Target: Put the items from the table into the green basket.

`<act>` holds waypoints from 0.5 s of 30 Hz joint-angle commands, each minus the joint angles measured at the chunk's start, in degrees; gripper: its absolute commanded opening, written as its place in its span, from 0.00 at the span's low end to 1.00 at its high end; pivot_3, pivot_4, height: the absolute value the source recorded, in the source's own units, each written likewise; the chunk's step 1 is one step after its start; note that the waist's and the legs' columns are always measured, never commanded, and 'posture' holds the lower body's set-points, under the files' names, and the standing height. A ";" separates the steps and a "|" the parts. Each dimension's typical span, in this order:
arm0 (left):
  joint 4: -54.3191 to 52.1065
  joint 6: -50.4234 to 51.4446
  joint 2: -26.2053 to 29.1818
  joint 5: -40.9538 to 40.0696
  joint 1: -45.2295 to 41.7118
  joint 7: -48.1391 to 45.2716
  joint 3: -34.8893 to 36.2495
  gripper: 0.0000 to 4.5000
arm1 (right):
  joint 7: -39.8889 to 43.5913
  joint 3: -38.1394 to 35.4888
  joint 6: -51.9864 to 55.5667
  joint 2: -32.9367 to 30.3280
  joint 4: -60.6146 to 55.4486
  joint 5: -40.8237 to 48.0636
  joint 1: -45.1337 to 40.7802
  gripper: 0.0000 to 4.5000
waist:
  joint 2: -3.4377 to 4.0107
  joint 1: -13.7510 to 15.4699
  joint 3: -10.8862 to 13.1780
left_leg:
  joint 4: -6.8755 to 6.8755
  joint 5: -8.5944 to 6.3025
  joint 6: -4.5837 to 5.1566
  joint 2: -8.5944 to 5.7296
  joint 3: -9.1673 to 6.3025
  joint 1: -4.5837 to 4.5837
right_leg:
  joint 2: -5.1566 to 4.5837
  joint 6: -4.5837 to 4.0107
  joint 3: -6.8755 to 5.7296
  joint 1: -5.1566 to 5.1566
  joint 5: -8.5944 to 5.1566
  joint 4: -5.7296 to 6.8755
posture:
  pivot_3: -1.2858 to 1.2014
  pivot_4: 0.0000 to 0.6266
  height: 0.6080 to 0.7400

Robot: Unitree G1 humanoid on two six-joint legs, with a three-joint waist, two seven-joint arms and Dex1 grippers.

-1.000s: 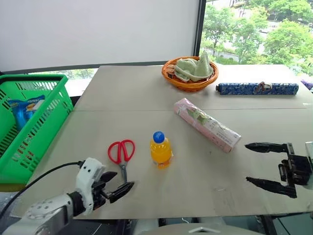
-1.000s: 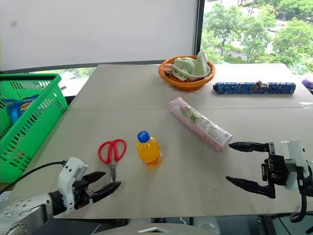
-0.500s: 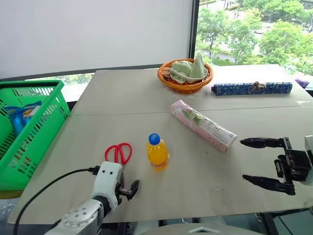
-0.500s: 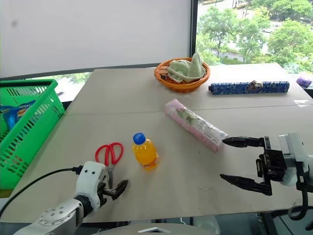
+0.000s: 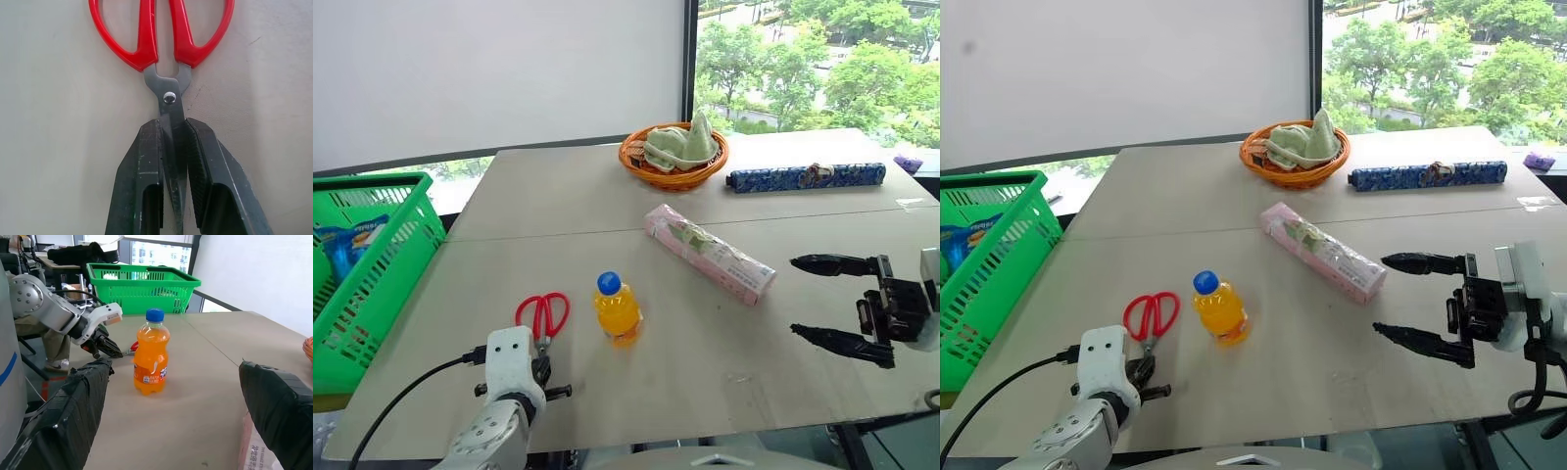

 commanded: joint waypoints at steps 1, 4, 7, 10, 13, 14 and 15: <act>10.66 -1.65 -1.27 3.99 0.81 1.87 5.87 0.03 | -0.60 -0.25 -0.15 0.39 -1.59 0.58 -1.18 1.00 | 0.01 0.02 0.01 | -0.02 0.00 0.00 0.00 -0.16 0.04 | 0.13 -0.05 0.06 0.00 -0.03 0.00 | 0.46 0.04 1.00; 10.40 -11.64 1.36 4.32 -2.16 -1.18 5.21 0.03 | -1.38 -0.37 -0.18 0.97 -1.68 1.03 -1.77 1.00 | 0.00 0.30 0.11 | -0.13 0.00 -0.01 0.00 -0.61 0.15 | 0.42 -0.34 0.00 -0.03 0.01 0.03 | 0.46 0.04 1.00; 11.27 -18.36 3.37 5.09 -6.06 -2.21 5.13 0.03 | -2.19 -0.55 0.18 1.61 -1.38 1.71 -2.90 1.00 | -0.36 0.40 0.52 | -0.18 0.00 -0.02 0.01 -1.18 0.37 | 0.72 -0.71 -0.12 -0.08 0.19 0.04 | 0.46 0.03 1.00; 12.34 -24.20 7.72 6.88 -13.38 -4.53 4.16 0.03 | -3.68 -0.12 0.42 2.16 -1.30 2.16 -4.66 1.00 | -0.81 0.46 1.04 | -0.16 0.04 -0.09 0.01 -1.51 0.26 | 0.86 -0.81 -0.14 -0.11 0.25 0.03 | 0.46 0.03 1.00; 16.41 -27.35 12.78 10.49 -23.45 -5.25 1.47 0.03 | -7.38 0.51 2.15 2.92 -1.17 3.22 -7.49 1.00 | -1.06 0.89 0.99 | -0.13 0.73 -1.23 0.08 -1.55 -0.79 | 0.82 -1.02 -0.28 -0.96 0.46 0.08 | 0.46 0.02 1.00; 19.75 -26.77 14.21 11.40 -29.08 -5.10 0.42 0.03 | -8.85 0.96 2.49 3.29 -1.04 2.91 -8.72 1.00 | -1.06 1.11 0.99 | -0.12 0.73 -1.21 0.01 -1.51 -1.07 | 0.75 -0.84 -0.28 -1.15 0.60 0.01 | 0.46 0.02 1.00; 23.77 -26.08 15.05 11.93 -34.66 -4.94 -0.33 0.03 | -9.83 1.67 2.42 3.62 -0.87 2.02 -9.86 1.00 | -1.11 1.58 1.00 | -0.02 0.76 -1.08 -0.02 -1.50 -1.32 | 0.71 -0.70 -0.29 -1.32 0.68 -0.01 | 0.46 0.01 1.00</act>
